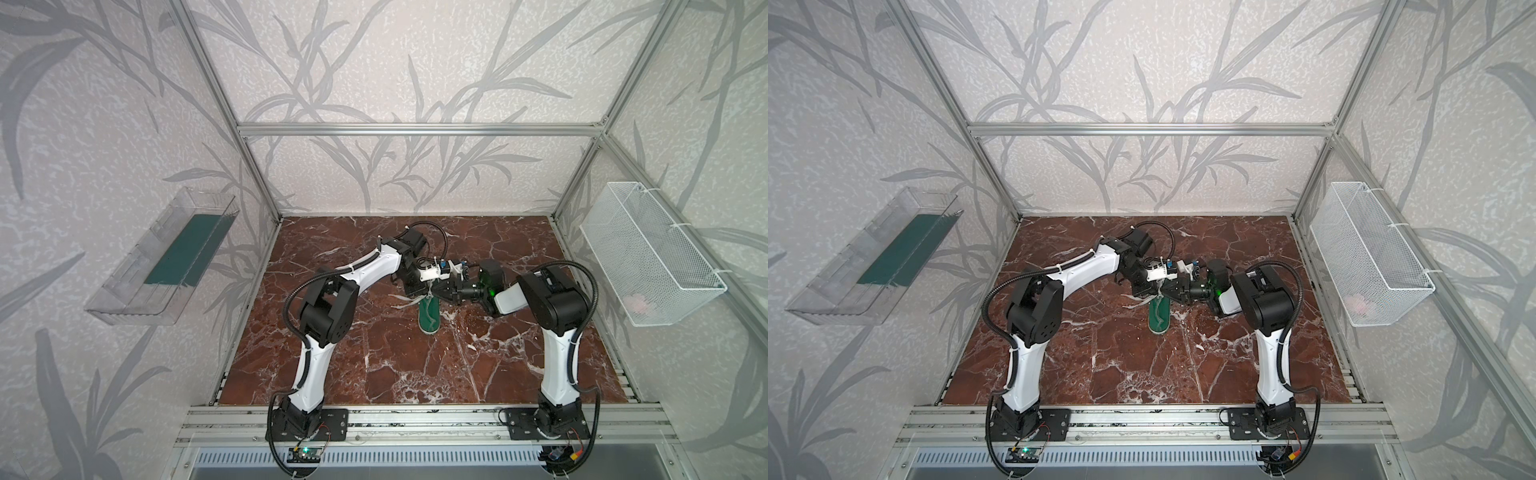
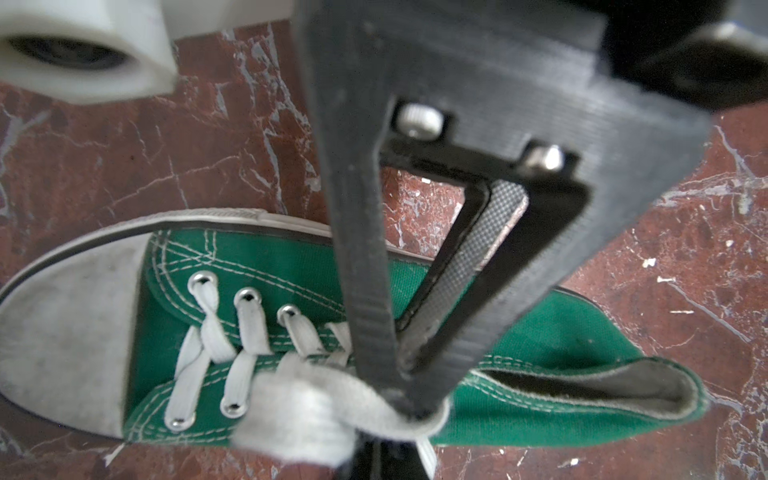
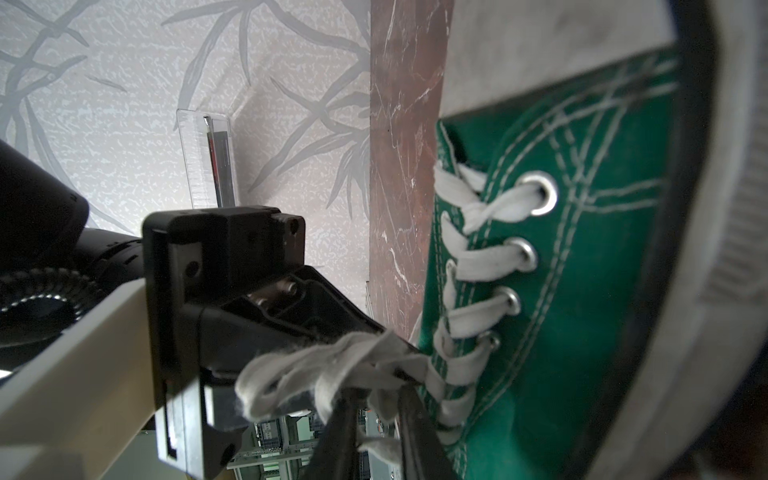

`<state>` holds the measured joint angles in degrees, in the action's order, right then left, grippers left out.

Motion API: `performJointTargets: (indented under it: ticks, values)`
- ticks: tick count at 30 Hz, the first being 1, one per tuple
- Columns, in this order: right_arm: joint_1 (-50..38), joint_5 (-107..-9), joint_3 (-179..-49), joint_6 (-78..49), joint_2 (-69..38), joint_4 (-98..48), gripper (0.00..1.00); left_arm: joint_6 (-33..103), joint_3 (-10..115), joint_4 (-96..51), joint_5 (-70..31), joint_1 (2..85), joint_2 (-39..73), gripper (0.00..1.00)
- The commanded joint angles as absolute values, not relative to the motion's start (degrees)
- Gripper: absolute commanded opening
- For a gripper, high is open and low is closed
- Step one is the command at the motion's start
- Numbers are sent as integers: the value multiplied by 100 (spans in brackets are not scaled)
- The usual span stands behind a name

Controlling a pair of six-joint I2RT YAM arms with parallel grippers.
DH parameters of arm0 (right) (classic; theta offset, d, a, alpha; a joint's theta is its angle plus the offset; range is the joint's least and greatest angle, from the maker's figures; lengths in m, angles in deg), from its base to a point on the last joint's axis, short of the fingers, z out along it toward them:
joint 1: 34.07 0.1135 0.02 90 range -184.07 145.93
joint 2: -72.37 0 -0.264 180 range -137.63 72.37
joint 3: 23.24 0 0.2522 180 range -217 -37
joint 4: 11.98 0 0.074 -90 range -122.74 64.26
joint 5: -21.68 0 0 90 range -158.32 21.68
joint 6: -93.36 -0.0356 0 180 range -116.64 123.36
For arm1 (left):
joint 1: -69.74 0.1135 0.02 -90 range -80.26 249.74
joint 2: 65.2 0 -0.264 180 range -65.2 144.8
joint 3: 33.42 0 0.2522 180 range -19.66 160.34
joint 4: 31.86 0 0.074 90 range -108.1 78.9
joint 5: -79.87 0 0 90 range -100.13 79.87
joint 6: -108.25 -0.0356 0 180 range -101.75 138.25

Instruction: Tie the shoes

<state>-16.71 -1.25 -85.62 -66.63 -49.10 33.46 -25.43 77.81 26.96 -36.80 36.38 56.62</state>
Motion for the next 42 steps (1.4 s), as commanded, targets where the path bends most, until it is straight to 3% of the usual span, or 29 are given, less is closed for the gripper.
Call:
performJointTargets:
  ticks: [1, 11, 21, 34, 42]
  values:
    - [-1632, -47, -8684, -6528, -4986, 3306, 18, -2502, 7944, 2808, -3817, 3609, 5758, 0]
    - [-1616, -76, -8662, -6507, -5023, 3297, 15, -2231, 7971, 2677, -3877, 3614, 5767, 0]
    - [-1623, -108, -8640, -6512, -5042, 3375, 0, -2186, 7908, 2717, -3830, 3636, 5702, 0]
    - [-1658, -214, -8587, -6002, -4840, 2835, 0, -2174, 7647, 2606, -3902, 3809, 5338, 31]
    - [-1652, -232, -8638, -5913, -4775, 2704, 0, -1949, 7270, 2243, -4295, 4041, 4973, 44]
